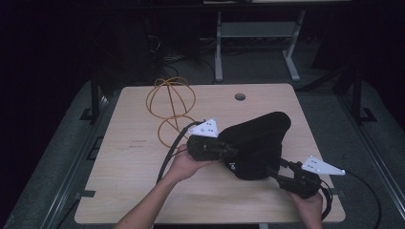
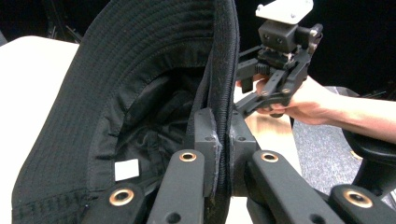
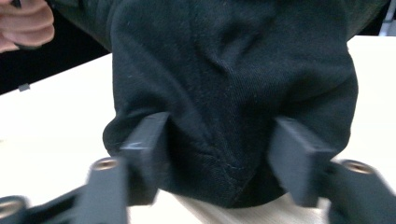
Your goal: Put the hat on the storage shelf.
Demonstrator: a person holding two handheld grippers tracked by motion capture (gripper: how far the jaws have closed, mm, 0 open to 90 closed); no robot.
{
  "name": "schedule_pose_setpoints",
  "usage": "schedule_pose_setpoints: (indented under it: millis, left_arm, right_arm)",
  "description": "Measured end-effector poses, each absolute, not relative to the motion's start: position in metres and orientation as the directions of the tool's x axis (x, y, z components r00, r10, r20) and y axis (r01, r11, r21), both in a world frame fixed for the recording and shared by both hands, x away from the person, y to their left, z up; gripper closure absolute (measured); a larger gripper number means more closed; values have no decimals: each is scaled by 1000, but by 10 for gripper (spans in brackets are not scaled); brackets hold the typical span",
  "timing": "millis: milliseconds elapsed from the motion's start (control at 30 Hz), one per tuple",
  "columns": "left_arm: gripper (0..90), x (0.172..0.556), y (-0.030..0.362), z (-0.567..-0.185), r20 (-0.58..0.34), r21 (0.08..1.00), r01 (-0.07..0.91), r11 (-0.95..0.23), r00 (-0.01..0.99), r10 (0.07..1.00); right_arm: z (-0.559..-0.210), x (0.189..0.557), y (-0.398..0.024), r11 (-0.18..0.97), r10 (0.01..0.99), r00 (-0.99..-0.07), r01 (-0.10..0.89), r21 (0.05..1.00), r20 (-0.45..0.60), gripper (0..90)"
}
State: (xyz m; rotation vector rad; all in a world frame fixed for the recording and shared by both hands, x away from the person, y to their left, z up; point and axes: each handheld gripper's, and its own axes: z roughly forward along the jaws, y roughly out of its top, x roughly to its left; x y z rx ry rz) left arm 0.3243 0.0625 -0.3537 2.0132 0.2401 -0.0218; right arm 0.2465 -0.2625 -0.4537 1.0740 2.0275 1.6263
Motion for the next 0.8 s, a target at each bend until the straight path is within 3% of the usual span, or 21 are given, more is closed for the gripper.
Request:
schedule_pose_setpoints:
  millis: [133,233,500,800]
  left_arm:
    - [858,323,62,-354,-115,890,171,-423,981,155]
    - [858,323,64,-353,-115,890,173,-421,980,160]
    - [848,317,66,-350,-69,878,141,-458,983,171]
    - [675,311,70,-346,-3,844,121,-522,975,221]
  right_arm:
    - [-455,247,-257,101,725,-671,325,940,154,714]
    - [-454,247,-257,96,729,-669,311,945,146,800]
    - [-448,243,-261,101,725,-676,293,951,131,827]
    - [-437,237,-266,105,721,-685,256,961,104,831]
